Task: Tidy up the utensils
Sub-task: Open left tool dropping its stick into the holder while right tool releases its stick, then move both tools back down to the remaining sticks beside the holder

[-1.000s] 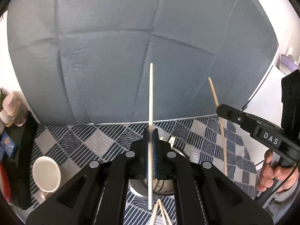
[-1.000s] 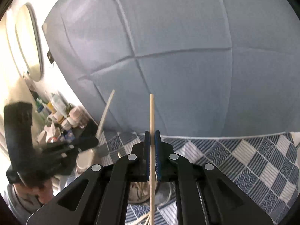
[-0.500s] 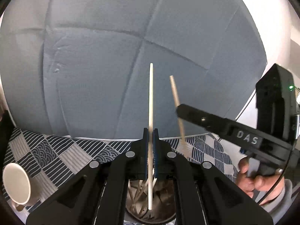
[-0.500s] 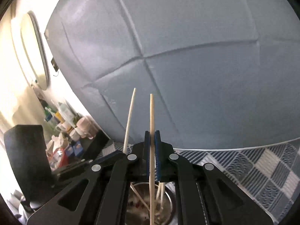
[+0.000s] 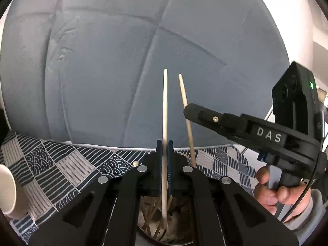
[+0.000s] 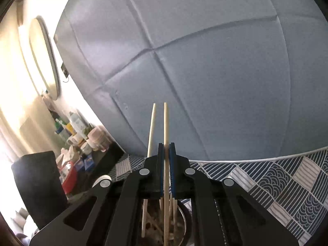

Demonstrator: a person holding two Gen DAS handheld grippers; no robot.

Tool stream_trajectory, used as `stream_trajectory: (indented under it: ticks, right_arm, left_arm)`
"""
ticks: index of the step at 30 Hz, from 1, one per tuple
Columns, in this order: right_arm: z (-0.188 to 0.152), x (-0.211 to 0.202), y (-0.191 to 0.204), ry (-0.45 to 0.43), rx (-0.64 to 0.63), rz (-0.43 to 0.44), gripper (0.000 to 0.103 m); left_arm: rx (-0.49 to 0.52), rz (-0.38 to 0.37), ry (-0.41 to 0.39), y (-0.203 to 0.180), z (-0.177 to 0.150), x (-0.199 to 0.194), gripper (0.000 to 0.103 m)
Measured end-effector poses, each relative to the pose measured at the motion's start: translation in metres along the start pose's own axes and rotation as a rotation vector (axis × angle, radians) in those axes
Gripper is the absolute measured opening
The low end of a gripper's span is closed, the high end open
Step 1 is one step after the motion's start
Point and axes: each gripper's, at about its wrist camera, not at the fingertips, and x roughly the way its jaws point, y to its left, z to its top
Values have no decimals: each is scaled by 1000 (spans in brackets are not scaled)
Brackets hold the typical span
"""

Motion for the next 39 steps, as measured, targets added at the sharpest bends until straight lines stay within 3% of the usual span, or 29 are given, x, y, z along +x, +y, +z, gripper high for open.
stream_trajectory:
  ticks: [11,16,21,23,25,27,31,34,36,39]
  right_arm:
    - [-26,-10,-6,14,13,-1,5]
    - [-28,-22,-4,-1,18,-13,8]
    - [-24,-39,-1,-26,21,-35,9]
    - [-21,-46,-1,-35,28,-52,15]
    - [-20,-53,0,-50,33,-56,30]
    - [-18,-61,2,-61,23,-70,34]
    - [-17,-69,6,-57,22,-101,52]
    - [-19,-76,9,-58,23,-120,67]
    - [-21,-81,11,-57,18,-139,76]
    - [-24,-86,15,-57,11,-149,85]
  left_arm:
    - [70,37,-3,-2,-21,-11,5]
    - [24,33,-24,7,-20,-22,5]
    - [26,38,-58,4,-14,-38,33]
    - [24,42,-66,4,-11,-45,35]
    - [28,44,-73,2,-9,-51,41]
    - [34,55,-79,1,-7,-58,53]
    - [44,76,-88,-2,-7,-71,58]
    - [44,84,-82,-1,-9,-79,71]
    - [52,100,-66,-1,-10,-84,86]
    - [71,111,-45,-1,-14,-90,97]
